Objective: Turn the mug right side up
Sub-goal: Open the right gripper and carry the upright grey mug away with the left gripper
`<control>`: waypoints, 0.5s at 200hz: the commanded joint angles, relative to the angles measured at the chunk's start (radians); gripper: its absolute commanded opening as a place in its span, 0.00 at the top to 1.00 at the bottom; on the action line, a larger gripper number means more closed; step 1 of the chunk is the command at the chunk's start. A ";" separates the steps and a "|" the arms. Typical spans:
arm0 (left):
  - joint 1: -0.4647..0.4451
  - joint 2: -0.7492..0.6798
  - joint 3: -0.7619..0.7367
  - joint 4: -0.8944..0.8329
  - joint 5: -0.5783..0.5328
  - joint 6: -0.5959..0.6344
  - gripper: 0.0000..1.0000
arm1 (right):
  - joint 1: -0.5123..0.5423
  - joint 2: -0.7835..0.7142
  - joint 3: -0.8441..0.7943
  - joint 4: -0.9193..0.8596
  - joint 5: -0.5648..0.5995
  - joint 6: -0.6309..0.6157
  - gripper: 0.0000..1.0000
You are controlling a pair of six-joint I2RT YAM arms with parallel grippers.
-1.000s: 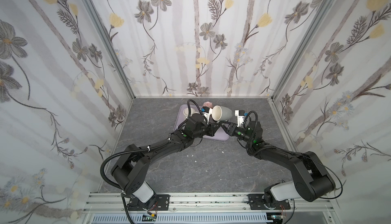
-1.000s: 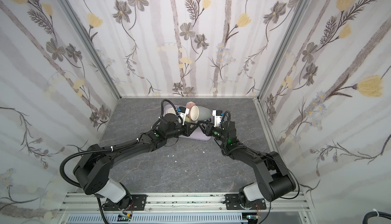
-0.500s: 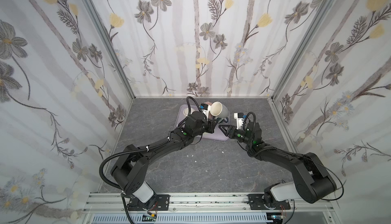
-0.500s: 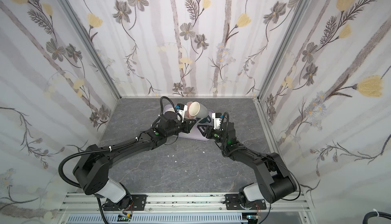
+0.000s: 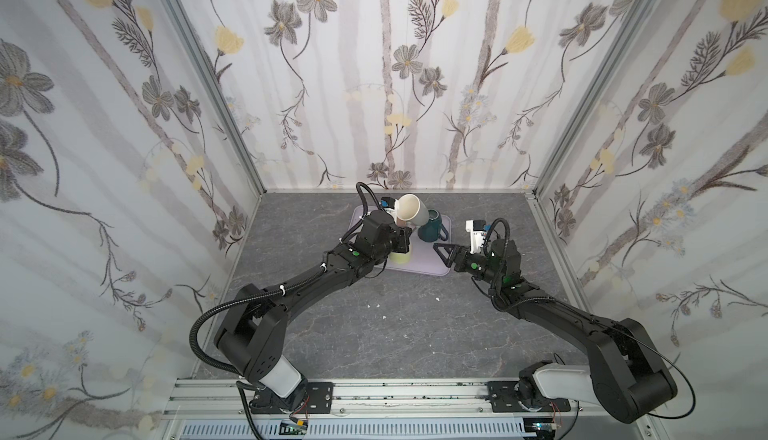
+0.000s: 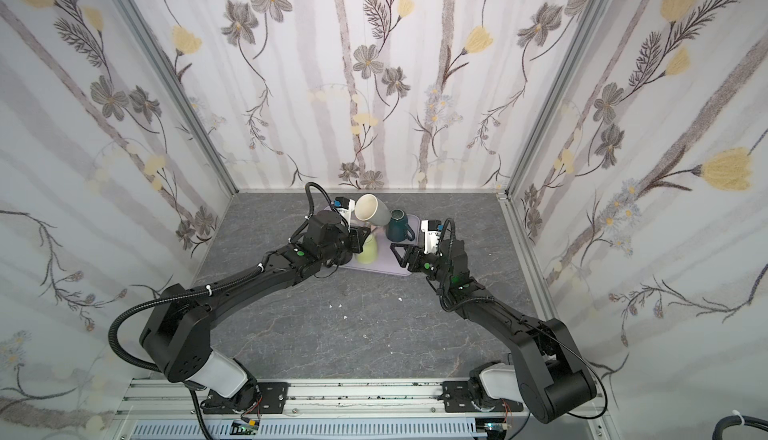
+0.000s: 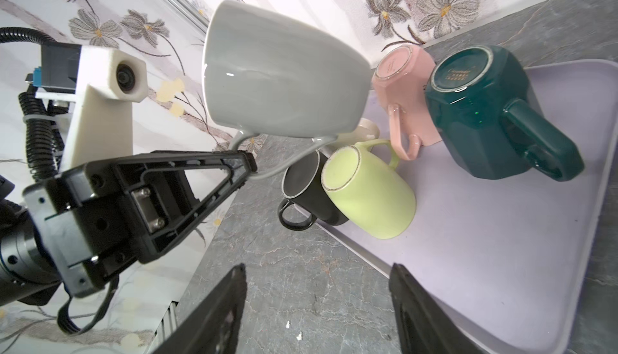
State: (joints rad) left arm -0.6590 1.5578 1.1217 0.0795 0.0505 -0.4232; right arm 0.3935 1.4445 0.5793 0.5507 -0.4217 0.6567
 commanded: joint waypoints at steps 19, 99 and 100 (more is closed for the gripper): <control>0.068 -0.060 0.029 -0.080 -0.042 0.025 1.00 | -0.001 -0.044 0.028 -0.185 0.171 -0.108 0.23; 0.257 -0.195 -0.013 -0.339 -0.130 0.017 1.00 | -0.002 -0.085 -0.011 -0.249 0.300 -0.165 0.17; 0.258 -0.195 -0.013 -0.340 -0.131 0.016 1.00 | -0.001 -0.085 -0.011 -0.250 0.299 -0.164 0.17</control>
State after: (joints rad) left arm -0.4450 1.3888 1.1255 -0.2230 -0.0303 -0.4026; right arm 0.3923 1.3663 0.5747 0.3073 -0.1680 0.5217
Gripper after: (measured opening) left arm 0.135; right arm 0.820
